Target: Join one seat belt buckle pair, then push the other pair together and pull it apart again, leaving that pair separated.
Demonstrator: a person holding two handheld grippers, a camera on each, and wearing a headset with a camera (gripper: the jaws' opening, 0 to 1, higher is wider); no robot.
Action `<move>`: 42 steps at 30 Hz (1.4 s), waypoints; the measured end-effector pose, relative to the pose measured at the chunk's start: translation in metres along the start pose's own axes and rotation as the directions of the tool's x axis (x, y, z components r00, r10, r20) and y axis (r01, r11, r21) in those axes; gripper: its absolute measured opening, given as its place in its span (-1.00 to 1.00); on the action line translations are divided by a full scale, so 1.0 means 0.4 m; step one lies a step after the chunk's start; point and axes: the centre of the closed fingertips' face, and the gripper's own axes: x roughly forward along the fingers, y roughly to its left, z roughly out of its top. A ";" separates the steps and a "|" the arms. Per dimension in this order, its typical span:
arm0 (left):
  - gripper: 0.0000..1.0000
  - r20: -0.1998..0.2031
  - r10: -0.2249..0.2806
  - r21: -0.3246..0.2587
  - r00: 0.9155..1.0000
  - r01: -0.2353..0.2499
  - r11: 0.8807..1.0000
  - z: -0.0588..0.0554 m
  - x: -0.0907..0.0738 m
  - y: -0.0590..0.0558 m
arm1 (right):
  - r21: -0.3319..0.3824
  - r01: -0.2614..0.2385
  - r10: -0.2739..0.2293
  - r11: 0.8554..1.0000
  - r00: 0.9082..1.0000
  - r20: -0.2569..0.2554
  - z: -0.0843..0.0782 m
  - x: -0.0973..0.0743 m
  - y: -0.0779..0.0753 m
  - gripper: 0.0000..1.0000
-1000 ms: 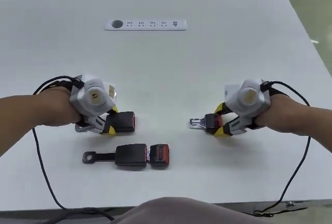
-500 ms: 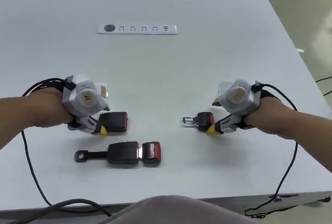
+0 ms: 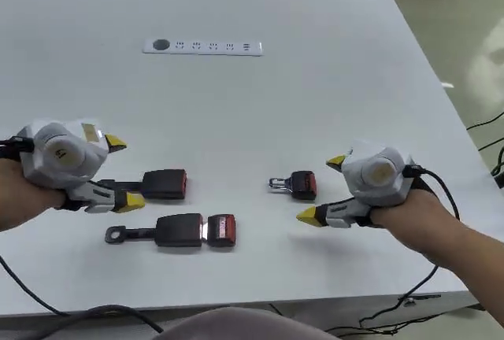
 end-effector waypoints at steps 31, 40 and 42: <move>1.00 0.018 0.130 -0.314 0.991 -0.118 0.942 -0.182 -0.141 -0.082 | 0.184 0.014 -0.039 0.983 0.990 0.133 0.040 -0.115 0.112 0.98; 1.00 0.016 0.131 -0.307 0.991 -0.120 0.944 -0.201 -0.152 -0.089 | 0.188 0.013 -0.037 0.982 0.991 0.125 0.023 -0.124 0.112 0.98; 1.00 0.020 0.128 -0.306 0.992 -0.116 0.945 -0.202 -0.152 -0.090 | 0.188 0.010 -0.033 0.982 0.992 0.122 0.023 -0.125 0.120 0.98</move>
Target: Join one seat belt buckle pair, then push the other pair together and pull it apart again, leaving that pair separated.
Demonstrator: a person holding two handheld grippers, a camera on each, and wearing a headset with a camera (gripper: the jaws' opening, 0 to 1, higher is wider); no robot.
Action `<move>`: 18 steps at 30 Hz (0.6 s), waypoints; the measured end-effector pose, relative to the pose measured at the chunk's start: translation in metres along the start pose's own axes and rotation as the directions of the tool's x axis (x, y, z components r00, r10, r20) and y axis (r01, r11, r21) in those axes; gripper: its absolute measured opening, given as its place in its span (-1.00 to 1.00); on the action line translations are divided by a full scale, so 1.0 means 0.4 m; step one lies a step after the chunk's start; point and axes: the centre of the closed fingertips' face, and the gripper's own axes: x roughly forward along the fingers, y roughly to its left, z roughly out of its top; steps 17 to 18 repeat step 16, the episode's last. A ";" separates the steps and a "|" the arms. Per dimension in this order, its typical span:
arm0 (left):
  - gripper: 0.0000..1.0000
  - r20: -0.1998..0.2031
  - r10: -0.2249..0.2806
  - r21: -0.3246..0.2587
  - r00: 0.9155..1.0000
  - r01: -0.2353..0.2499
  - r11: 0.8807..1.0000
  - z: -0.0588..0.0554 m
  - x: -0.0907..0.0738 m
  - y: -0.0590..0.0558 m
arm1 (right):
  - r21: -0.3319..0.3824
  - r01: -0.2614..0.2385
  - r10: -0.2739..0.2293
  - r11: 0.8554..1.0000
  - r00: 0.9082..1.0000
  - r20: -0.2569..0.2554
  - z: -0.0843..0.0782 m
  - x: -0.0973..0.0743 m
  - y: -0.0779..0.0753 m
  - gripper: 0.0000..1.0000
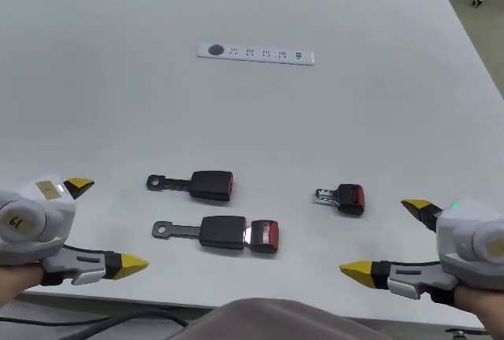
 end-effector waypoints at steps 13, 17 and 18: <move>1.00 0.010 0.002 -0.032 1.000 -0.001 0.999 0.004 -0.003 -0.007 | 0.006 0.009 -0.009 1.000 1.000 -0.004 -0.007 0.008 0.013 0.98; 1.00 0.060 0.002 0.007 0.998 -0.002 1.000 0.023 -0.010 -0.006 | 0.000 0.018 -0.018 1.000 1.000 -0.001 -0.002 0.008 0.011 0.98; 1.00 0.060 0.002 0.007 0.998 -0.002 1.000 0.023 -0.010 -0.006 | 0.000 0.018 -0.018 1.000 1.000 -0.001 -0.002 0.008 0.011 0.98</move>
